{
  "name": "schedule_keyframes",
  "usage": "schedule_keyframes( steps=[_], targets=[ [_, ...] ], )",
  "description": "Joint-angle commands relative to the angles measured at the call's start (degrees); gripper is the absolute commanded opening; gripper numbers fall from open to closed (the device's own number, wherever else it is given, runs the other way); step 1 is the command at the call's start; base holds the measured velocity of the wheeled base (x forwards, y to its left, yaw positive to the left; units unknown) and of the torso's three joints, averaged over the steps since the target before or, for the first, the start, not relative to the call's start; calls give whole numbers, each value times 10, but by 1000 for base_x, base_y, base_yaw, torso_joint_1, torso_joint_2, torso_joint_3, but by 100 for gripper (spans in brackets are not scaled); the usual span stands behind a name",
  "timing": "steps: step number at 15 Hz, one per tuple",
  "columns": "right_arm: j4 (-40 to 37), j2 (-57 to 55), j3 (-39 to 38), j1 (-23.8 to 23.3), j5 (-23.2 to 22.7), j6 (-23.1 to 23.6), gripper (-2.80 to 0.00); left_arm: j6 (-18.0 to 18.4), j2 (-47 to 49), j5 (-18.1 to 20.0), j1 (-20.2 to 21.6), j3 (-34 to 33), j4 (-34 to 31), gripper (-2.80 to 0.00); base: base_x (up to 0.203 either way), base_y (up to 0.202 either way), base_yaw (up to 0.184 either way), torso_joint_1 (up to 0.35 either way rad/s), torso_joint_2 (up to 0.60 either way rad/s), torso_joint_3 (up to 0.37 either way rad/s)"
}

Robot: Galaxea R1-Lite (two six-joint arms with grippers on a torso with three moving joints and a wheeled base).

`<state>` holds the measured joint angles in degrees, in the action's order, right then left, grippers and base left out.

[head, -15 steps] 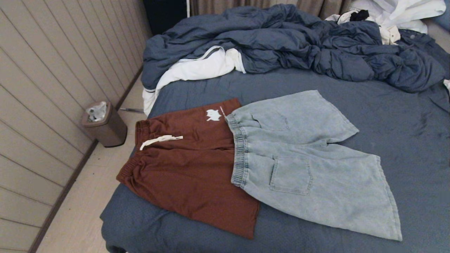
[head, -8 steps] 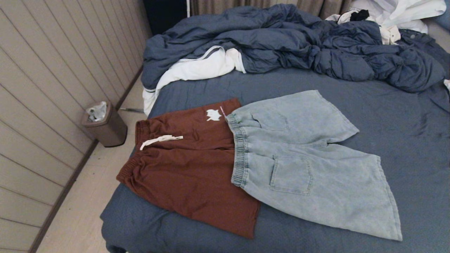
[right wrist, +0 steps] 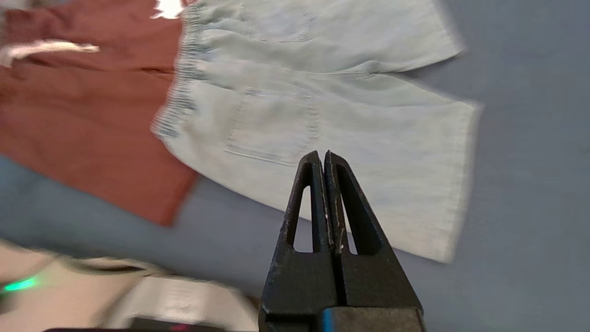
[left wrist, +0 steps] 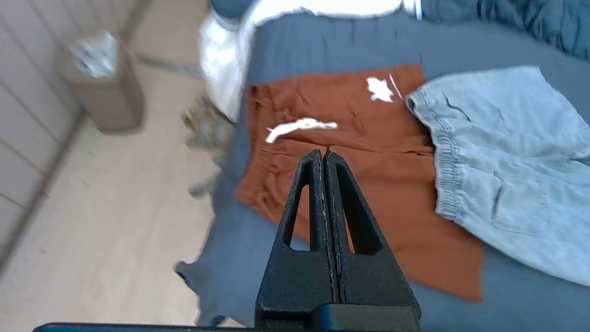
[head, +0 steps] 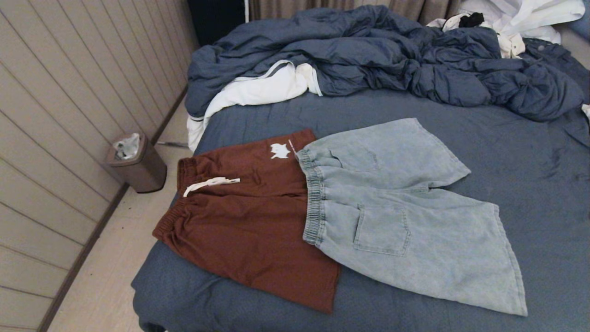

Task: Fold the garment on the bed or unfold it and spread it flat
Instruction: Fold the blue shorts

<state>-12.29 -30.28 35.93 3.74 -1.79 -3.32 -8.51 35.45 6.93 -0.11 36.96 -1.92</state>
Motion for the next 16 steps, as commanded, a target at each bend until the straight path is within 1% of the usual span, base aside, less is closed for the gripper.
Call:
schedule_keyframes(
  steps=[1, 2, 3, 4, 5, 6, 7, 8, 9, 11, 12, 14, 16],
  targets=[
    [-1, -207, 77, -8, 0, -46, -280, -14, 200, 5, -19, 80, -3, -280, 0, 0, 0, 0, 0, 0],
    [-1, -270, 102, -30, -1, -62, -280, -26, 254, 7, -42, 109, -6, -280, 0, 0, 0, 0, 0, 0],
    [1, -332, 123, -61, -5, -74, -280, -40, 305, 5, -77, 133, -10, -280, 0, 0, 0, 0, 0, 0],
    [4, -385, 139, -101, -14, -83, -280, -55, 350, -2, -127, 152, -12, -280, 0, 0, 0, 0, 0, 0],
    [12, -427, 147, -159, -34, -90, -280, -73, 397, -12, -181, 168, -14, -280, 0, 0, 0, 0, 0, 0],
    [21, -456, 150, -213, -65, -91, -280, -91, 439, -20, -224, 182, -14, -280, 0, 0, 0, 0, 0, 0],
    [29, -480, 148, -259, -104, -87, -280, -109, 480, -25, -257, 195, -14, -280, 0, 0, 0, 0, 0, 0],
    [36, -504, 141, -298, -140, -76, -280, -127, 523, -28, -285, 210, -12, -280, 0, 0, 0, 0, 0, 0],
    [40, -526, 130, -322, -163, -62, -280, -144, 564, -30, -307, 225, -6, -280, 0, 0, 0, 0, 0, 0],
    [50, -556, 117, -349, -179, -38, -280, -171, 643, -32, -344, 258, 20, -280, 0, 0, 0, 0, 0, 0],
    [73, -568, 110, -356, -188, -35, -280, -182, 687, -34, -361, 278, 42, -280, 0, 0, 0, 0, 0, 0],
    [114, -580, 91, -361, -200, -33, -280, -198, 757, -40, -383, 314, 78, -280, 0, 0, 0, 0, 0, 0],
    [125, -580, 82, -360, -202, -33, -280, -207, 818, -49, -397, 352, 96, -280, 0, 0, 0, 0, 0, 0]
  ],
)
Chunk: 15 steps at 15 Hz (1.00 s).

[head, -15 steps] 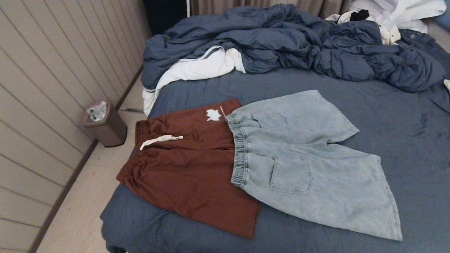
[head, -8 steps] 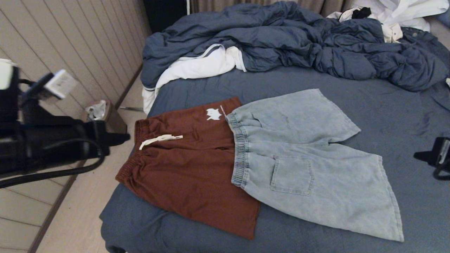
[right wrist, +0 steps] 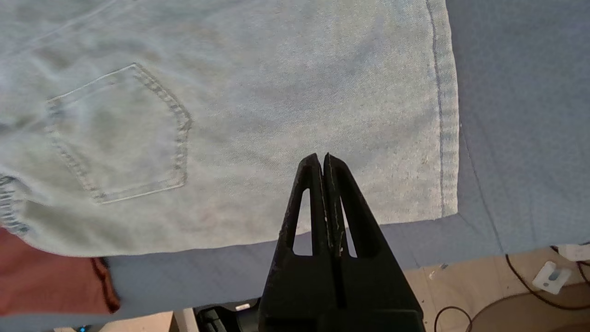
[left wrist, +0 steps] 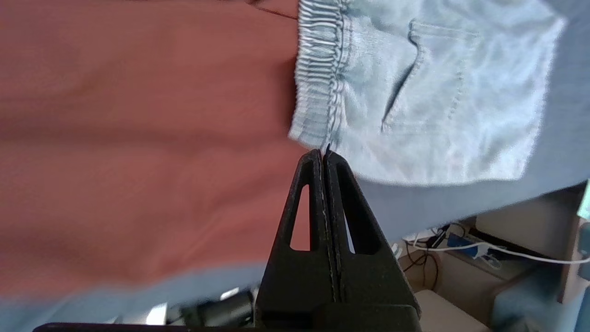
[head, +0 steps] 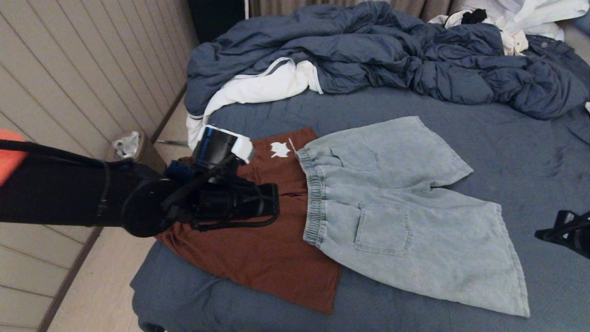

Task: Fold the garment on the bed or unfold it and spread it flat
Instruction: Fold the blue shorts

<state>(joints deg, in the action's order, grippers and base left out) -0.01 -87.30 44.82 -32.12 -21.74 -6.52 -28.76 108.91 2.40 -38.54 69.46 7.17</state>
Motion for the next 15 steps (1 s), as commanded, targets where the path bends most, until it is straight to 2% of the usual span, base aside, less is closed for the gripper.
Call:
schedule_keyframes(
  steps=[1, 2, 5, 8, 15],
  targets=[
    [2, -10, -8, -1, -6, 0, -280, -9, 107, -12, -20, 45, 10, -280, 0, 0, 0, 0, 0, 0],
    [3, -10, -7, -1, -11, 0, -280, -13, 127, -21, -29, 62, 14, 0, 0, 0, 0, 0, 0, 0],
    [3, -10, -11, -1, -16, 0, -280, -17, 167, -30, -45, 108, 19, 0, 0, 0, 0, 0, 0, 0],
    [3, -7, -22, -1, -23, 9, -280, -29, 210, -59, -50, 153, 25, 0, 0, 0, 0, 0, 0, 0],
    [10, -7, -33, -1, -47, 19, -280, -31, 290, -88, -51, 208, 40, 0, 0, 0, 0, 0, 0, 0]
  ],
)
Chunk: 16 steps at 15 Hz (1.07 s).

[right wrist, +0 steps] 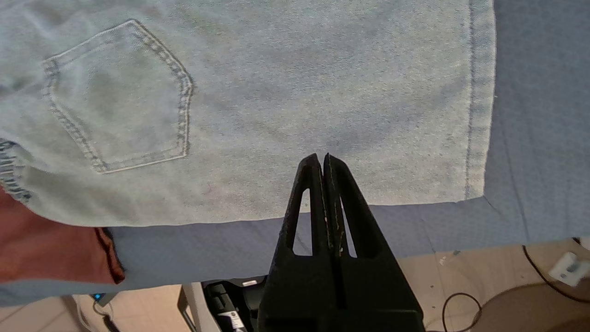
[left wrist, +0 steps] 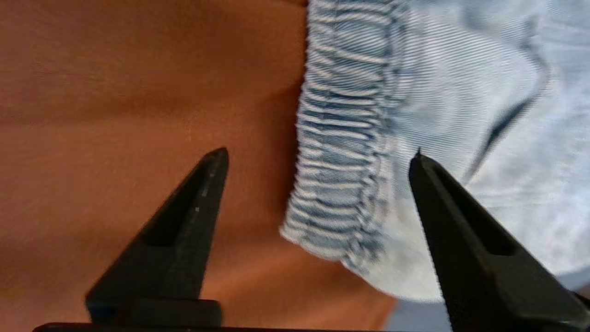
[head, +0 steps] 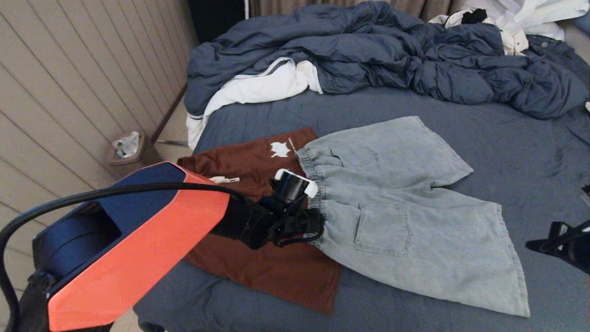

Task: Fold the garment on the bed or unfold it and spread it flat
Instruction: Fold the blue shorts

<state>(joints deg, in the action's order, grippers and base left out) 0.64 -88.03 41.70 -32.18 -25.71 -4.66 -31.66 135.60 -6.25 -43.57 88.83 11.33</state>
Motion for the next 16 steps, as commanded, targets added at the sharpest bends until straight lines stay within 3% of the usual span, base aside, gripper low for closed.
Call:
schedule_keyframes(
  steps=[1, 7, 8, 13, 16],
  targets=[
    [8, -1, -5, -1, -12, 1, -280, -2, 30, -2, -4, 21, -3, 0, 0, 0, 0, 0, 0, 0],
    [27, -7, -13, -2, -14, 1, -280, -4, 65, -2, -33, 69, -6, 0, 0, 0, 0, 0, 0, 0],
    [30, -10, -14, -2, -14, 0, -280, -4, 65, -3, -35, 71, -7, -280, 0, 0, 0, 0, 0, 0],
    [48, -36, -30, -7, -12, 2, -280, -4, 60, -10, -35, 67, -4, -280, 0, 0, 0, 0, 0, 0],
    [48, -90, -39, -34, -9, 22, -280, -5, 59, -10, -35, 63, -1, -280, 0, 0, 0, 0, 0, 0]
  ],
)
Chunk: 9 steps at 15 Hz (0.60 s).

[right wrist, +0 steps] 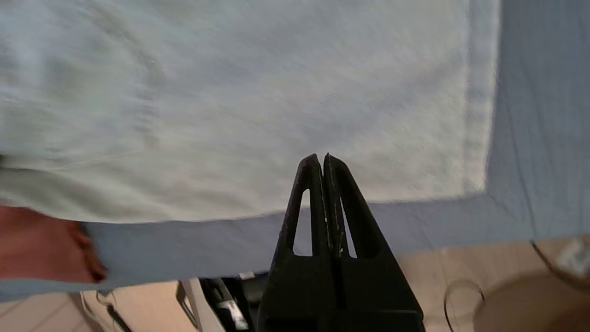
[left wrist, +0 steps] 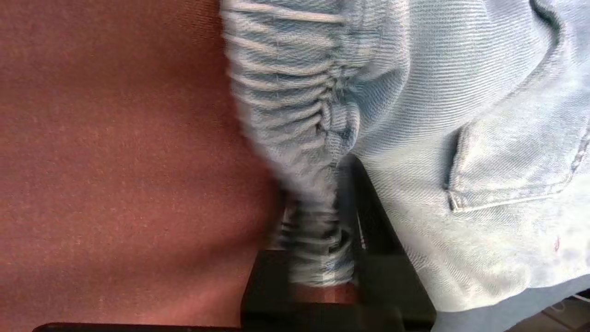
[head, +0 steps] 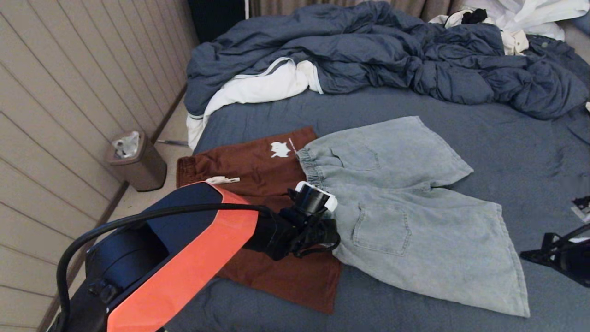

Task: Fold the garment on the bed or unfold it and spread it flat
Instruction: Fold the blue shorts

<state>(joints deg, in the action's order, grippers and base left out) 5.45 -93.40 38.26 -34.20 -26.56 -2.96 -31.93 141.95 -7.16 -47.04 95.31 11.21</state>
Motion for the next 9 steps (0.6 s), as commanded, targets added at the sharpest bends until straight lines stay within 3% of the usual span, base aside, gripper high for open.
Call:
schedule_keyframes(
  steps=[1, 4, 5, 9],
  targets=[
    [2, -57, -7, -30, 0, 16, -280, -3, -5, -1, 0, -3, 1, -280, 0, 0, 0, 0, 0, 0],
    [39, -114, -18, -66, 0, 41, -280, -3, -6, -7, 0, 1, 1, -280, 0, 0, 0, 0, 0, 0],
    [70, -134, -29, -75, 2, 50, 0, -3, -5, -11, -1, 2, 1, -280, 0, 0, 0, 0, 0, 0],
    [149, -195, -71, -89, 8, 110, 0, -2, -6, -12, -3, 5, 1, -280, 0, 0, 0, 0, 0, 0]
  ],
)
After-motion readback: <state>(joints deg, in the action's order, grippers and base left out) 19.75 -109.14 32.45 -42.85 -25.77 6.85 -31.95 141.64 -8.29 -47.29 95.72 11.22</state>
